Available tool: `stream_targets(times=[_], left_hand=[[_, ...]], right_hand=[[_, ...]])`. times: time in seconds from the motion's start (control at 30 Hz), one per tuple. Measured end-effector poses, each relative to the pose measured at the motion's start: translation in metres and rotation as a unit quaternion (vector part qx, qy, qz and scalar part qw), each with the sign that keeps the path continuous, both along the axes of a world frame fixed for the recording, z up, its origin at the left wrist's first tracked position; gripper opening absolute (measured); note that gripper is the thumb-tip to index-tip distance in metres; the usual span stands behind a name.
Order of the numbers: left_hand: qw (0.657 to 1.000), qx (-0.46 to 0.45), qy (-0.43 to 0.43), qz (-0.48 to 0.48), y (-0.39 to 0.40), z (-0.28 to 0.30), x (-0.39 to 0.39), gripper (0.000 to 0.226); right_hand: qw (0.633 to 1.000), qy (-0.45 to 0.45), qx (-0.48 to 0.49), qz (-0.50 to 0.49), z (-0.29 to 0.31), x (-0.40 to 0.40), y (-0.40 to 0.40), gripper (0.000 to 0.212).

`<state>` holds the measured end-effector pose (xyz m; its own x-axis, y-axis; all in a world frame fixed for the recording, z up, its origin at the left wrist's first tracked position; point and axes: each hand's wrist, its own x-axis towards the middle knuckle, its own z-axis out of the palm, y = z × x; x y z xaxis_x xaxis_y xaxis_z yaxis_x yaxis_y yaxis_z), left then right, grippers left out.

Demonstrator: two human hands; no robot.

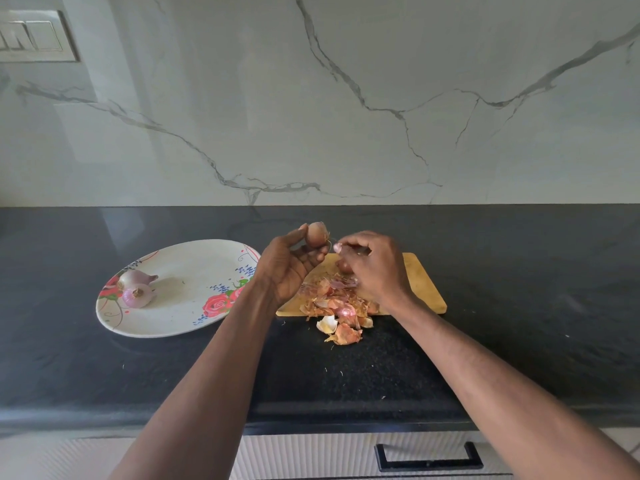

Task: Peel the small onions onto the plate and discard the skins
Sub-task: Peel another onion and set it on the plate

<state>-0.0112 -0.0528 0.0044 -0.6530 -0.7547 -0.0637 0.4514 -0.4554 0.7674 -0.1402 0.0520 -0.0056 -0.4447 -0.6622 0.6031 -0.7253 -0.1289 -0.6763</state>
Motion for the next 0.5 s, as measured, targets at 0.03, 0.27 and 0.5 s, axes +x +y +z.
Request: stream_targets(times=[0.03, 0.27, 0.5], left_hand=[[1.000, -0.015, -0.008, -0.004, 0.0002, 0.0001, -0.0002, 0.021], [0.993, -0.089, -0.068, -0.043, 0.0045, -0.0004, -0.0021, 0.020], [0.989, -0.120, -0.080, -0.035, 0.0060, -0.0031, -0.0047, 0.013]], right_hand=[[1.000, -0.024, -0.012, -0.001, 0.0004, 0.0000, 0.0001, 0.019], [0.997, -0.069, -0.037, -0.001, 0.0020, -0.0025, -0.0030, 0.021], [0.999, -0.032, -0.016, -0.014, -0.0008, -0.0011, -0.0032, 0.005]])
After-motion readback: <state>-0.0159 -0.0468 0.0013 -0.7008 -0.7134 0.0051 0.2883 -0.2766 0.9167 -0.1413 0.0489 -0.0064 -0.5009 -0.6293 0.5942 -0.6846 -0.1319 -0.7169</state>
